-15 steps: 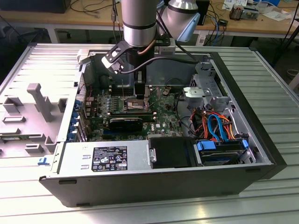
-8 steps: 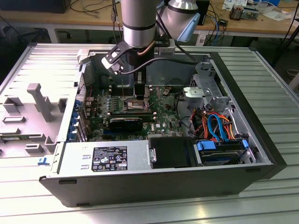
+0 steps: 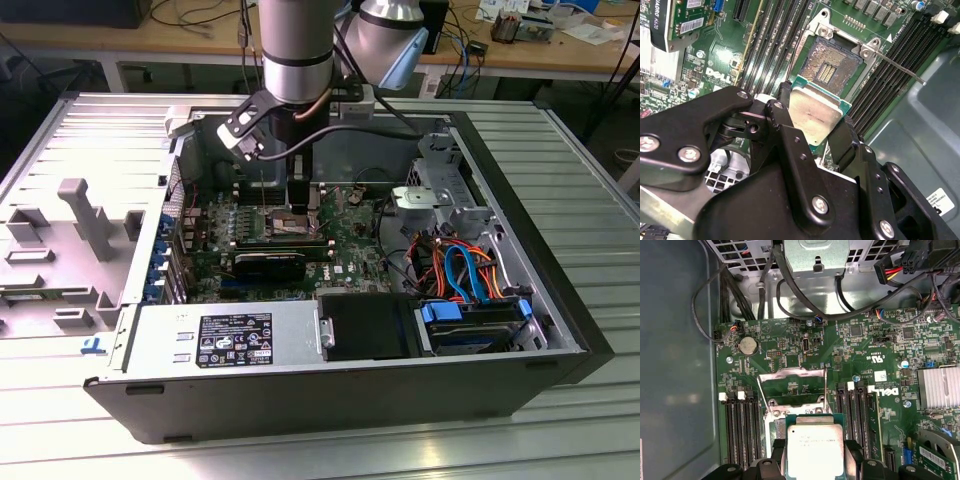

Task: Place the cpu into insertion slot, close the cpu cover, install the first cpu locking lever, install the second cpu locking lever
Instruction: 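Place the cpu into insertion slot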

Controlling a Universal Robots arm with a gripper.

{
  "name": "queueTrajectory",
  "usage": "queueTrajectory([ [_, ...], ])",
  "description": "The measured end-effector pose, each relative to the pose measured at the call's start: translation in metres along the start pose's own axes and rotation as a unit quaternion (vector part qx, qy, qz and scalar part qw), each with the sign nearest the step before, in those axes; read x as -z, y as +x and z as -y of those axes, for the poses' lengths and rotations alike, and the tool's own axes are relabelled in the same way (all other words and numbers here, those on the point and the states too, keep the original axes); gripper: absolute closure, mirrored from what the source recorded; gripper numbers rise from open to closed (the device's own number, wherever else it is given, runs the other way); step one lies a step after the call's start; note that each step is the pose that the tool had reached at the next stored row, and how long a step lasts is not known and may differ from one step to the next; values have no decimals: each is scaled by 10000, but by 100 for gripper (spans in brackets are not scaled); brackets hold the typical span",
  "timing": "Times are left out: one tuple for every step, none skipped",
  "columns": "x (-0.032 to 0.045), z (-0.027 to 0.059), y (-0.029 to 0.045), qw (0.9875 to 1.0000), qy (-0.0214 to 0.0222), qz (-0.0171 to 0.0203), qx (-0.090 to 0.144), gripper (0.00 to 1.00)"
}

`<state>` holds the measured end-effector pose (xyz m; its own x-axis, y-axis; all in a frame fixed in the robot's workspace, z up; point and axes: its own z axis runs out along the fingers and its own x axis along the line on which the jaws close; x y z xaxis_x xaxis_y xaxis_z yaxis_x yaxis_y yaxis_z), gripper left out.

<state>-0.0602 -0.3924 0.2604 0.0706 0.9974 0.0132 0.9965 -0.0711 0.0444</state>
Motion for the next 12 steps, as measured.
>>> queueTrajectory([
  [-1, 0, 0, 10000, 0, 0, 0, 45],
  [-4, 1, 0, 10000, 0, 0, 0, 45],
  [-4, 1, 0, 10000, 0, 1, 0, 45],
  [-6, 1, 0, 10000, 0, 0, 0, 45],
  [-7, 1, 0, 10000, 0, 0, 0, 45],
  [-9, 2, 0, 10000, 0, 0, 0, 45],
  [-11, 2, 0, 10000, 0, 0, 0, 45],
  [-12, 3, 0, 10000, 0, 0, 0, 45],
  [-14, 3, 0, 10000, 0, 0, 0, 45],
  [-16, 3, 0, 10000, 0, 0, 0, 45],
  [-18, 4, 0, 10000, 0, 0, 0, 45],
  [-20, 4, 0, 10000, 0, 0, 0, 45],
])
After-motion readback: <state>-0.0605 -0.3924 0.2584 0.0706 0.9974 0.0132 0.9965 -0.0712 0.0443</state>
